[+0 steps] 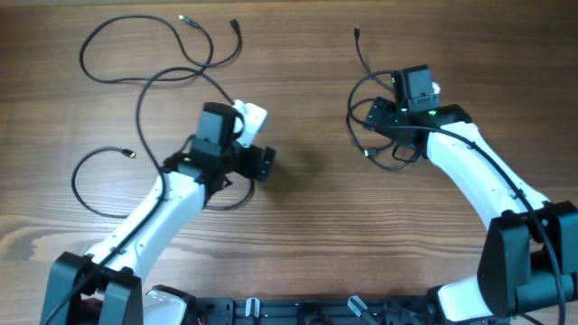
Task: Untangle cables
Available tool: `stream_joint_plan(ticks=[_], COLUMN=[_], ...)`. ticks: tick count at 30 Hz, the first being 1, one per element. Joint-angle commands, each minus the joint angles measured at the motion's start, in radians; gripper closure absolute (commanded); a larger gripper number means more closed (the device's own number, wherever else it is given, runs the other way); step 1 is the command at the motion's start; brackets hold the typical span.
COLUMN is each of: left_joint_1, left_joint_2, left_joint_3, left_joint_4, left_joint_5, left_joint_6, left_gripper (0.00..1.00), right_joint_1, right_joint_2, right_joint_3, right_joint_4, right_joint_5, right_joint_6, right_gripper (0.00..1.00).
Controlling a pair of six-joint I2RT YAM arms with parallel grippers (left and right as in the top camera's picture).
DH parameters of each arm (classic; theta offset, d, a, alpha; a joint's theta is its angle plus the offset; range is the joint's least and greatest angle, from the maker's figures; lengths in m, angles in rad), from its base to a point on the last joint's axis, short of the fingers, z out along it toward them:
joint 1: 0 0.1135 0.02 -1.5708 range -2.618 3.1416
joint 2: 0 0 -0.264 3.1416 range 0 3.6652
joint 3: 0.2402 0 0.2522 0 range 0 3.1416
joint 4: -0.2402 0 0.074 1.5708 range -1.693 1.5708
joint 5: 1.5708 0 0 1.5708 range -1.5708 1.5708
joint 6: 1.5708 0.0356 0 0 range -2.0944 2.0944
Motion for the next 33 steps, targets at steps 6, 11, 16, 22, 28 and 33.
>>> stream_joint_plan(ticks=[6,11,16,22,28,33], left_joint_1=[-0.144,-0.207,-0.264,-0.29,-0.29,-0.29], left_joint_2=[0.063,0.068,0.068,0.068,0.068,0.068], left_joint_3=[-0.002,-0.002,-0.002,-0.002,-0.002,-0.002], left_joint_4=[0.083,0.123,0.135,0.133,0.116,0.057], left_joint_5=[0.005,0.005,0.005,0.005,0.005,0.006], left_joint_6=[-0.01,-0.01,-0.01,-0.014,-0.017,-0.017], left_gripper=[0.0,0.0,0.0,0.0,0.0,0.0], right_joint_1=[-0.121,-0.132,-0.132,-0.132,-0.15,-0.196], right_joint_2=[-0.011,-0.007,0.076,0.173,0.185,0.185], right_joint_3=[-0.002,-0.002,-0.002,-0.002,-0.002,-0.002], right_joint_4=[-0.076,-0.082,-0.084,-0.084,-0.083,-0.084], right_joint_5=[0.069,0.081,0.118,0.121,0.135,0.153], right_joint_6=[0.031,-0.012,-0.035,-0.06,-0.059,-0.071], right_gripper=[0.01,0.07,0.1,0.09,0.09,0.1])
